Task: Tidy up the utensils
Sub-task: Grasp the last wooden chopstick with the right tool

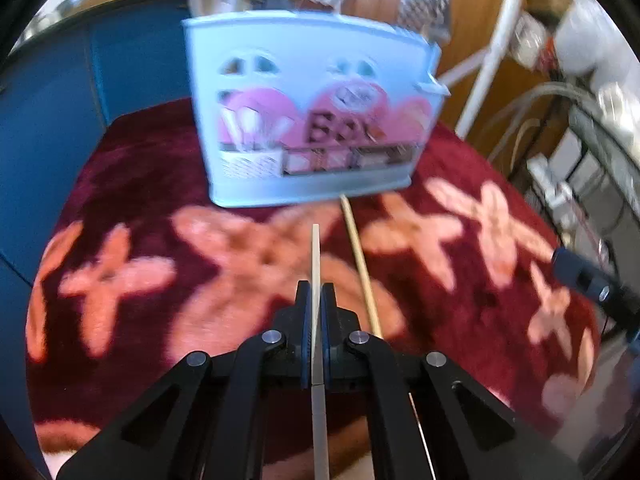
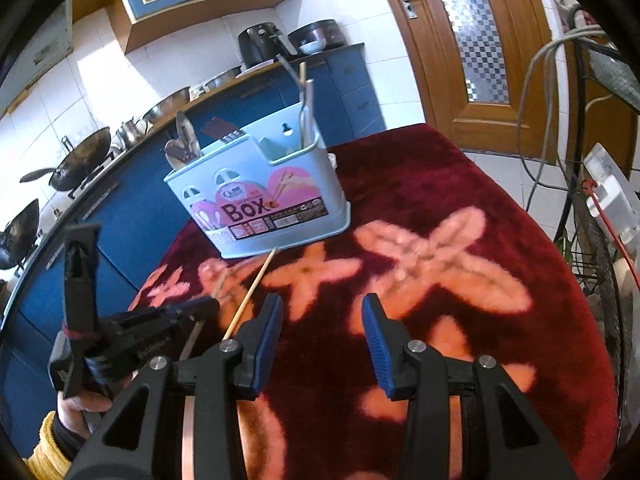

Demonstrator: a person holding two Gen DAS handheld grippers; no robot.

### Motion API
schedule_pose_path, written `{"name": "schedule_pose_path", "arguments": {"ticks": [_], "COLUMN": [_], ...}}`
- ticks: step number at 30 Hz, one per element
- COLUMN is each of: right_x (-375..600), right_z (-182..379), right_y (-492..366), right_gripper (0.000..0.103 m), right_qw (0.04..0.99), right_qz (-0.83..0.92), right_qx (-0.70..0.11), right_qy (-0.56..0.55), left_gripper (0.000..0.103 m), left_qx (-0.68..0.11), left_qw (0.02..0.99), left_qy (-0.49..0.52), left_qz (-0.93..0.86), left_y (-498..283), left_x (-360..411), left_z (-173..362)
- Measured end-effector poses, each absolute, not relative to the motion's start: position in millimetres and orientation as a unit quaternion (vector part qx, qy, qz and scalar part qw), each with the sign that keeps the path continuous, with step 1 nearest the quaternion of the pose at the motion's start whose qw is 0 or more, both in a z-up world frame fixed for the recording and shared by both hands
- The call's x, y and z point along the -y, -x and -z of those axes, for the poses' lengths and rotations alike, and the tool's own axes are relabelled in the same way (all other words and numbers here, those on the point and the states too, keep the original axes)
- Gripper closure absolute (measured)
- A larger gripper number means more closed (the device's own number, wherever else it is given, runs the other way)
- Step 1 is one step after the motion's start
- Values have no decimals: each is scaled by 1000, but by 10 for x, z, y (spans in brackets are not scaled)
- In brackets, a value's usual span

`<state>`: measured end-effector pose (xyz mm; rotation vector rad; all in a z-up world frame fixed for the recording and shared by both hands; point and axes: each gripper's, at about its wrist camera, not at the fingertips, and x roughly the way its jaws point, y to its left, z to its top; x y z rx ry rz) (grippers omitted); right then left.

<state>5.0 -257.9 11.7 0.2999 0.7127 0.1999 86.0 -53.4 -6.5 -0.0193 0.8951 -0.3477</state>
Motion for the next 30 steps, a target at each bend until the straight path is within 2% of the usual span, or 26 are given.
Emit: {"name": "schedule_pose_path", "arguments": {"ticks": [10,25,30], "right_x": [2111,1531,1468], "right_z": [-79,201,291], "right_y": [-328,-840,-980], "right_gripper": [58,59,70], "right_qw": [910,884,881], "right_qz": [-130,-143,-122], "right_qx": [-379,-441,-453], "right_qy": [-110,-63,-61], "left_gripper": [101,101,101], "left_qx": [-388,-359,-361], "left_qw": [905,906,903], "left_qy": [115,186,193], "left_qz": [131,127,131], "left_y": [-894,-772,-765], "left_x": [-82,-464,-509], "left_z": [-122,-85,-45]}}
